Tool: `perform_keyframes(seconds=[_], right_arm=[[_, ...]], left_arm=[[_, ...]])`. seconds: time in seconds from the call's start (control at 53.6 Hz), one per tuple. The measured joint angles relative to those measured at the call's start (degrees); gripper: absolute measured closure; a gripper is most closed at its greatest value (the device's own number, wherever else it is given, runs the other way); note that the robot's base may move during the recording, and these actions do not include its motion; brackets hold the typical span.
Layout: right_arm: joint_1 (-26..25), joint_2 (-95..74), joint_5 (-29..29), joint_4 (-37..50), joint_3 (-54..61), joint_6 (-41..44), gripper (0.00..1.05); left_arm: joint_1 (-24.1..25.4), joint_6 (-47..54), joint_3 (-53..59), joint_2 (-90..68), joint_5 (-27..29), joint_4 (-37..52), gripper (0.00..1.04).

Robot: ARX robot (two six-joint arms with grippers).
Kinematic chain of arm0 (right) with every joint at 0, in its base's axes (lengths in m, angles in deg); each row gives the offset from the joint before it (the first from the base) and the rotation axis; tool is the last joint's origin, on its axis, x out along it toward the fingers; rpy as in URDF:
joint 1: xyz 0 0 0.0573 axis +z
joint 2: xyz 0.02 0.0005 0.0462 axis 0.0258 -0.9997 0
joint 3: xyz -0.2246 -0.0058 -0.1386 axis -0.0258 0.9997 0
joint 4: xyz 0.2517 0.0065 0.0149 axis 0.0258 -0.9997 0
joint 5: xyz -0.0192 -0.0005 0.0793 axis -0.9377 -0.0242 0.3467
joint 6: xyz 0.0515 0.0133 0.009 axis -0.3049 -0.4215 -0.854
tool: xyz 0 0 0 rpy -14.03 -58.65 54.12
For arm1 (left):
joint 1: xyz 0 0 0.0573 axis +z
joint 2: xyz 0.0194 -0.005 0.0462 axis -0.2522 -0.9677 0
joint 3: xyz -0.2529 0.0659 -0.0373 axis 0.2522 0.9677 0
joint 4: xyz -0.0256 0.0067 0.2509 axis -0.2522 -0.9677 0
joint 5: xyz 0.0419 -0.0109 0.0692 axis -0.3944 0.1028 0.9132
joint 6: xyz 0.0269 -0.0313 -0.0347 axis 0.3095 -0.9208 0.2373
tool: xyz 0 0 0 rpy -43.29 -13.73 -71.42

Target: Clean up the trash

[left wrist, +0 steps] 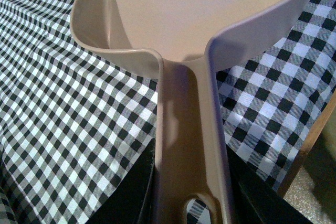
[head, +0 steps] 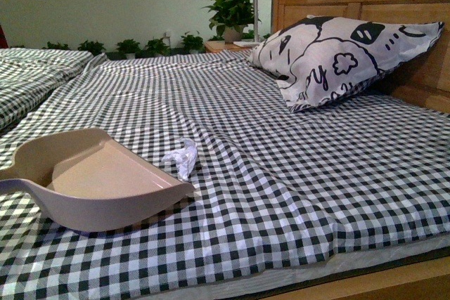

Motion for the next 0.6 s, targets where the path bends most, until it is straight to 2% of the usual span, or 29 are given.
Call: perform_keyframes(seconds=[0.597], right_arm=[[0.0, 0.0, 0.0, 0.0, 0.0, 0.0, 0.84]], left_arm=[[-0.4, 0.1, 0.2, -1.5, 0.1, -1.6, 0.76]])
